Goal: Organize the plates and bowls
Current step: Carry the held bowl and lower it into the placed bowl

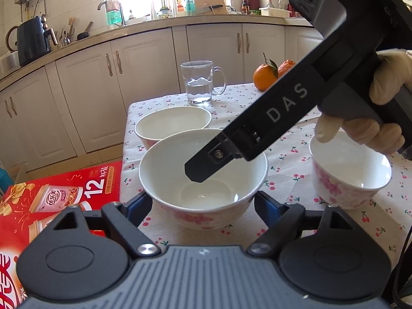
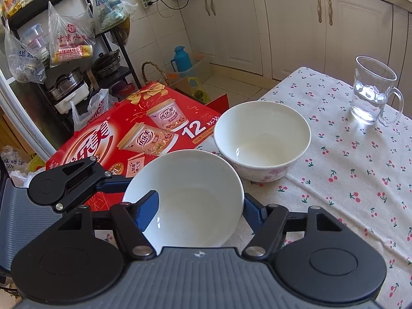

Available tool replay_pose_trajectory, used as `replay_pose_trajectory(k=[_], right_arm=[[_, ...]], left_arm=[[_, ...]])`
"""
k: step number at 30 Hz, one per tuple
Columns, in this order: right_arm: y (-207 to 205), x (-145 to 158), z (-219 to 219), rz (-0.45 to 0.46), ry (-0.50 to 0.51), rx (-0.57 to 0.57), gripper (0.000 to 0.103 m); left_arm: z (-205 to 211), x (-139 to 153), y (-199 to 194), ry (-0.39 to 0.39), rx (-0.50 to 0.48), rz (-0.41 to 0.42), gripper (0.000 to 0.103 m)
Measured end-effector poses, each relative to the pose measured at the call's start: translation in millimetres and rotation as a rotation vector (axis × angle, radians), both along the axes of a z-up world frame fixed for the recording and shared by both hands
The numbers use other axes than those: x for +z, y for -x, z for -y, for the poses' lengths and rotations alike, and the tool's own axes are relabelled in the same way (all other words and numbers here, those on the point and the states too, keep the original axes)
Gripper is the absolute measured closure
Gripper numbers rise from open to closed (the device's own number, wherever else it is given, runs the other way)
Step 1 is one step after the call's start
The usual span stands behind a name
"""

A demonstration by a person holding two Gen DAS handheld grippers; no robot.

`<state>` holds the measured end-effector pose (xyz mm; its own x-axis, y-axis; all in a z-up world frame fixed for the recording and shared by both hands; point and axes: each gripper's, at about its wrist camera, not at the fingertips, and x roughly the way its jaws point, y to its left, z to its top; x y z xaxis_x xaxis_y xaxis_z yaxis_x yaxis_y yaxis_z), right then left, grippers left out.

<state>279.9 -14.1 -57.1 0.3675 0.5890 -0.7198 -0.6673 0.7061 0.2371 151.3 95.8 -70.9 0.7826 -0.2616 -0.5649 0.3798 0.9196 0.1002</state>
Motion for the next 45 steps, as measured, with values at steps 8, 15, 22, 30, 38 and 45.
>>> replay_pose_trajectory(k=[8,15,22,30,38,45], right_arm=[[26,18,21,0.015,-0.009,-0.007,0.028],[51,33,47,0.036,-0.011,-0.018,0.028],[71,42,76,0.053,-0.003,-0.06,0.028],[88,43,113,0.062,0.004,-0.14,0.028],[98,38,139,0.052,0.008,-0.193,0.028],[99,32,147,0.043,0.011,-0.208,0.028]], left_arm=[[13,19,22,0.019,-0.041,0.003,0.017],[30,32,38,0.027,-0.096,0.018,0.017],[54,35,44,0.032,-0.166,0.019,0.017],[83,31,41,0.037,-0.251,0.004,0.017],[99,22,37,0.049,-0.291,-0.034,0.017],[104,17,34,0.044,-0.299,-0.055,0.017]])
